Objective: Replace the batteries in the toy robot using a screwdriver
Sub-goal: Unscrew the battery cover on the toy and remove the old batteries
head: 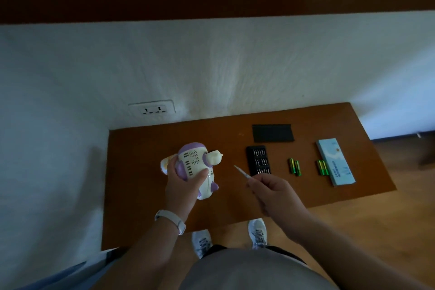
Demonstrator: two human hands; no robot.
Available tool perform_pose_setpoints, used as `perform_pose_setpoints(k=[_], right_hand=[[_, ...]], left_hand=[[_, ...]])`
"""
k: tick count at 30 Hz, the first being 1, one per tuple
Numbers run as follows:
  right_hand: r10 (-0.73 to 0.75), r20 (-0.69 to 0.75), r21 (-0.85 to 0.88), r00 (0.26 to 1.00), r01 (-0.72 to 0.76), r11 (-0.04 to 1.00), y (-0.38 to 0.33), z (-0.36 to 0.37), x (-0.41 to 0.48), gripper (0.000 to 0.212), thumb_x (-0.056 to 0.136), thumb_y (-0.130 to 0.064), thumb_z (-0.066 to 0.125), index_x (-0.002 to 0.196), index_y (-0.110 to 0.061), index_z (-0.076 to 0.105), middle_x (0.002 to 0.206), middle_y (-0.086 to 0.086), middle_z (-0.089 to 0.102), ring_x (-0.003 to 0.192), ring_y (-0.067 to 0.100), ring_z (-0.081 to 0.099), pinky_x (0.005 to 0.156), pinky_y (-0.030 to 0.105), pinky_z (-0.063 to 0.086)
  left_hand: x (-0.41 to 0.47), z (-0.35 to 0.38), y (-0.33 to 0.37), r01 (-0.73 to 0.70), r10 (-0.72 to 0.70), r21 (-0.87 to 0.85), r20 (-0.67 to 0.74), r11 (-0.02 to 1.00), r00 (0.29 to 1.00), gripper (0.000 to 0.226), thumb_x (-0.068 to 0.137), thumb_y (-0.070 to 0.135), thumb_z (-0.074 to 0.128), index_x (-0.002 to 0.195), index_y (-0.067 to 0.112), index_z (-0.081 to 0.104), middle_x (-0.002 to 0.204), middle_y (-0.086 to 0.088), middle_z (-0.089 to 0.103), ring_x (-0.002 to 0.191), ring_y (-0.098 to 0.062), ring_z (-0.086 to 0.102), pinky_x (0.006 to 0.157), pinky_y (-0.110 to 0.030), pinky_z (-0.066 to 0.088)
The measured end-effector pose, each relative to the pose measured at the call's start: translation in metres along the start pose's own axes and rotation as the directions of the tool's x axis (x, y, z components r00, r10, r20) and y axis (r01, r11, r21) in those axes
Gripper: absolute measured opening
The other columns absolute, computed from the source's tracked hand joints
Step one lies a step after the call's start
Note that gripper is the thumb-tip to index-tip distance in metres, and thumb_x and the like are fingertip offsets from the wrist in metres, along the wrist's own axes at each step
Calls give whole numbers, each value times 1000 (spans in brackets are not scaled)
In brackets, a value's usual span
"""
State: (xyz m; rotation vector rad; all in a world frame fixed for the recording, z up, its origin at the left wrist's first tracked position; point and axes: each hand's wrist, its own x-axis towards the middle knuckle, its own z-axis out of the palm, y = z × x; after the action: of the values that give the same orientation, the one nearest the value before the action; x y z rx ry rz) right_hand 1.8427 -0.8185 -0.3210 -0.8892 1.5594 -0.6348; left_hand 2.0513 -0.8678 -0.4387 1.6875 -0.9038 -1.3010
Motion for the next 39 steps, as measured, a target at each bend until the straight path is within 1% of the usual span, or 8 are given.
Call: perform_pose_setpoints(k=[4,8,11,16,22,26,32,39], right_hand=[[-70,47,-79,996,73,994,-3,-15,-3,21,97,-37,57,83,-32,73,57,-8,49,50,10,39,46,24,33],[-189,102,-185,977,205,961,-20,-36,-10,25,94,-49,53,82,-35,70,60,-1,50,52,15,40,48,29,32],[-284,109,-233,953,302,924,-43,-54,-15,35,86,-61,48,81,-33,69,53,-6,47,46,9,39,42,19,30],[-464,141,-327,874,484,812,-88,-86,-27,34,80,-65,44,84,-37,64,66,-3,63,45,4,50,41,11,36],[-675,194,-444,712,677,587,-118,-115,-41,39,85,-61,44,75,-31,65,63,-9,62,48,12,57,39,17,38],[-721,246,-511,648,719,471,-123,-122,-43,39,87,-56,45,77,-27,70,59,-12,60,55,9,58,45,14,41],[-765,276,-576,581,738,352,-124,-123,-38,40,92,-58,47,78,-29,71,69,-13,66,59,7,61,47,24,49],[-801,283,-571,528,763,302,-124,-124,-34,34,87,-48,49,77,-24,72,68,-13,65,59,8,61,47,27,49]], left_hand=[[-11,6,18,19,-13,-212,28,977,1000,81,69,32,89,136,38,43,116,6,65,95,3,68,67,-21,59],[-29,18,58,-10,35,-364,64,931,997,82,67,32,88,137,36,45,110,11,72,102,-10,71,71,-25,60],[-44,27,93,-68,122,-401,110,913,986,80,65,37,88,134,39,48,116,9,71,107,-15,70,75,-29,60],[-67,39,140,-172,244,-408,132,897,961,90,62,52,91,138,37,47,127,1,66,117,-23,65,80,-34,60],[-91,52,162,-279,313,-364,36,889,949,85,59,56,90,132,43,50,122,5,68,114,-23,67,76,-31,61],[-102,58,165,-331,349,-342,-11,879,937,65,67,36,85,121,53,54,115,12,70,109,-16,69,71,-27,61],[-109,62,165,-333,326,-316,-75,889,942,79,63,37,86,131,36,46,113,9,71,105,-17,71,69,-28,61],[-112,63,163,-352,330,-276,-123,895,936,75,63,41,85,127,42,46,108,16,69,103,-9,70,67,-24,60]])
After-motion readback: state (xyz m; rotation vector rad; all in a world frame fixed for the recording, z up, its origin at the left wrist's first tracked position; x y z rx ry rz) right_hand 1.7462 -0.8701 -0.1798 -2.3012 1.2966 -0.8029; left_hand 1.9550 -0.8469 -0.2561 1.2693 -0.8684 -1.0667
